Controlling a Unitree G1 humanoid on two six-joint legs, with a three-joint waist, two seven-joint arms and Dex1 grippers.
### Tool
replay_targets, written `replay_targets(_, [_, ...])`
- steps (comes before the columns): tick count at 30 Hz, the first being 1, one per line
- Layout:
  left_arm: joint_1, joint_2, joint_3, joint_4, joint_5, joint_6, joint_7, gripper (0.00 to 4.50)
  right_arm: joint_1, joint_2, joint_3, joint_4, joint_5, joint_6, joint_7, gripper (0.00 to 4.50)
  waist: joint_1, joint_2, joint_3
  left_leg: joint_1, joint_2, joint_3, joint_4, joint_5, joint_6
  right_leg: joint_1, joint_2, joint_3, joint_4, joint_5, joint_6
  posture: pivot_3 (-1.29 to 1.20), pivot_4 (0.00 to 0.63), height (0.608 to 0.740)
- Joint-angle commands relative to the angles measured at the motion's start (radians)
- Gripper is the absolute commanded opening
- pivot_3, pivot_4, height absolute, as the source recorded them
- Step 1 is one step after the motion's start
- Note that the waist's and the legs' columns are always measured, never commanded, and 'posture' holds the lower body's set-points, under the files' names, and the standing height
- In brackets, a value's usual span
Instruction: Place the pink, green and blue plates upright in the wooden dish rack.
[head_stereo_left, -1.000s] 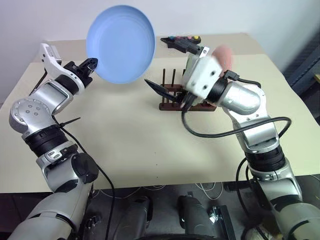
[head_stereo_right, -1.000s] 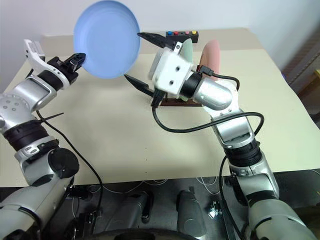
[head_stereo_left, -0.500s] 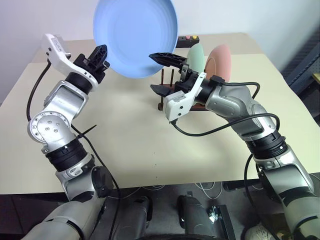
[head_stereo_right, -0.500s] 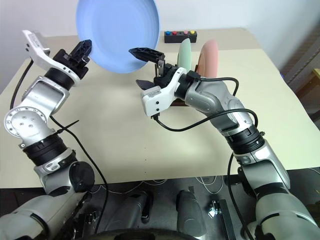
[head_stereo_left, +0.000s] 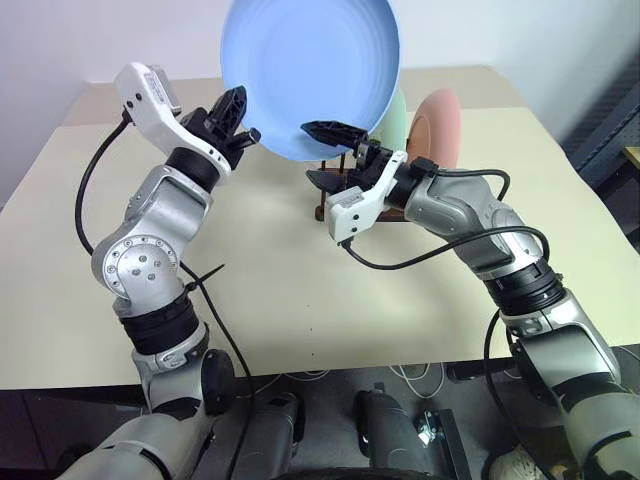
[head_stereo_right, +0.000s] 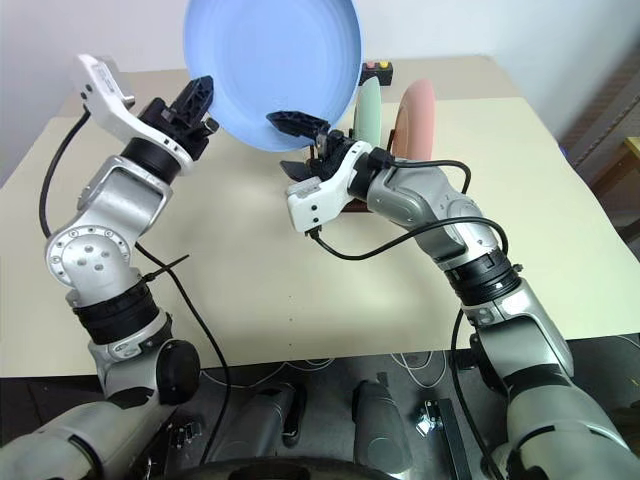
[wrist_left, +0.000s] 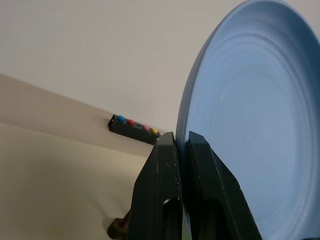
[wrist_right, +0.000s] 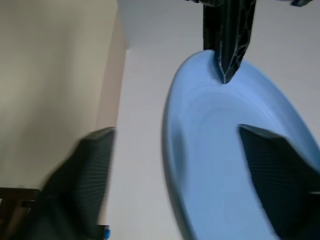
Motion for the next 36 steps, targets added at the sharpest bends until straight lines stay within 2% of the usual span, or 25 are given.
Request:
replay_targets(1, [0.003,-0.001,-0.021,-0.059,-0.021,-0.044,0.004,0.00,-0.030,0.013,-0.014,-0.012,0.000,0.008,-0.005,2.13,0.001,0.000,0.000,0.000,0.000,0.000,0.000,0.000,0.000,0.000,0.000,0.000,0.000,0.000,0.000,0.00,0.150,0.740])
replay_targets(5, [0.004,0.006,-0.041,-0.054,-0.022,-0.048,0.014,0.00,-0.048,0.018,-0.019,-0.004,0.001,0.015,-0.010,0.05,0.000,0.000,0.000,0.000,0.000,0.000,0.000,0.000,0.000,0.000,0.000,0.000,0.000,0.000,0.000,0.00,0.150,0.740])
replay_targets(8, [0.002,0.017,-0.066,-0.036,-0.025,-0.060,-0.011,0.00,-0.052,0.013,-0.023,0.004,-0.004,0.012,-0.017,0.01,0.000,0.000,0.000,0.000,0.000,0.000,0.000,0.000,0.000,0.000,0.000,0.000,0.000,0.000,0.000,0.00,0.150,0.740])
replay_targets(12, [-0.014,-0.020,-0.023,-0.001,-0.157,-0.061,-0.029,1.48,-0.055,0.008,-0.028,0.006,-0.011,0.015,-0.025,0.00,0.001,0.000,0.000,0.000,0.000,0.000,0.000,0.000,0.000,0.000,0.000,0.000,0.000,0.000,0.000,0.00,0.150,0.740])
replay_targets(17, [-0.017,0.019,-0.032,0.008,-0.167,-0.068,-0.028,4.10,-0.059,0.004,-0.030,0.008,-0.014,0.019,-0.029,0.00,-0.002,0.000,0.000,0.000,0.000,0.000,0.000,0.000,0.000,0.000,0.000,0.000,0.000,0.000,0.000,0.00,0.150,0.740])
replay_targets(18, [-0.017,0.037,-0.044,0.010,-0.147,-0.079,-0.047,4.45,-0.059,0.003,-0.031,0.010,-0.014,0.020,-0.029,0.00,-0.002,0.000,0.000,0.000,0.000,0.000,0.000,0.000,0.000,0.000,0.000,0.000,0.000,0.000,0.000,0.00,0.150,0.740])
replay_targets(21, [-0.016,0.072,-0.032,0.023,-0.160,-0.097,-0.072,4.45,-0.063,-0.005,-0.036,0.019,-0.017,0.023,-0.035,0.00,-0.001,0.000,0.000,0.000,0.000,0.000,0.000,0.000,0.000,0.000,0.000,0.000,0.000,0.000,0.000,0.00,0.150,0.740])
replay_targets(24, [-0.012,0.123,0.017,0.055,-0.237,-0.095,-0.132,4.45,-0.077,-0.011,-0.048,0.032,-0.030,0.036,-0.055,0.00,-0.001,0.000,0.000,0.000,0.000,0.000,0.000,0.000,0.000,0.000,0.000,0.000,0.000,0.000,0.000,0.00,0.150,0.740])
replay_targets(26, [0.008,0.176,0.028,0.077,-0.254,-0.102,-0.219,4.45,-0.089,-0.012,-0.060,0.041,-0.041,0.055,-0.076,0.00,-0.002,0.000,0.000,0.000,0.000,0.000,-0.001,0.000,0.000,0.000,0.000,0.000,0.000,0.000,0.000,0.00,0.150,0.740])
replay_targets(28, [0.029,0.207,0.072,0.119,-0.376,-0.078,-0.332,4.45,-0.103,-0.013,-0.076,0.051,-0.048,0.078,-0.098,0.00,-0.002,0.000,0.000,0.000,0.000,0.000,-0.001,0.000,0.000,0.000,0.001,0.000,0.000,0.000,0.000,0.00,0.150,0.740])
replay_targets(30, [0.063,0.281,0.082,0.138,-0.419,-0.040,-0.433,4.45,-0.113,-0.005,-0.098,0.056,-0.034,0.111,-0.112,0.00,-0.003,0.000,0.000,0.000,0.000,0.001,-0.001,0.000,0.000,0.000,0.000,0.001,0.000,0.000,0.000,0.00,0.150,0.740])
replay_targets(32, [0.098,0.367,0.057,0.148,-0.372,-0.035,-0.506,4.45,-0.128,0.004,-0.113,0.062,-0.008,0.130,-0.107,0.00,-0.005,0.000,0.000,0.000,0.001,0.000,-0.001,0.000,0.000,0.000,0.001,0.001,0.000,0.000,0.000,0.00,0.150,0.740])
replay_targets(35, [0.155,0.471,0.018,0.162,-0.291,-0.069,-0.640,4.45,-0.160,0.060,-0.162,0.027,0.152,0.174,-0.042,0.00,-0.008,0.000,0.000,0.000,0.001,0.000,-0.002,0.000,0.000,-0.001,0.001,0.001,0.000,0.000,-0.001,0.00,0.150,0.740])
replay_targets(36, [0.178,0.491,0.001,0.156,-0.228,-0.131,-0.686,4.45,-0.171,0.092,-0.185,0.009,0.230,0.209,-0.013,0.00,-0.008,0.000,0.000,0.001,0.001,0.001,-0.002,0.000,0.000,-0.001,0.001,0.001,0.000,0.000,-0.001,0.00,0.150,0.740])
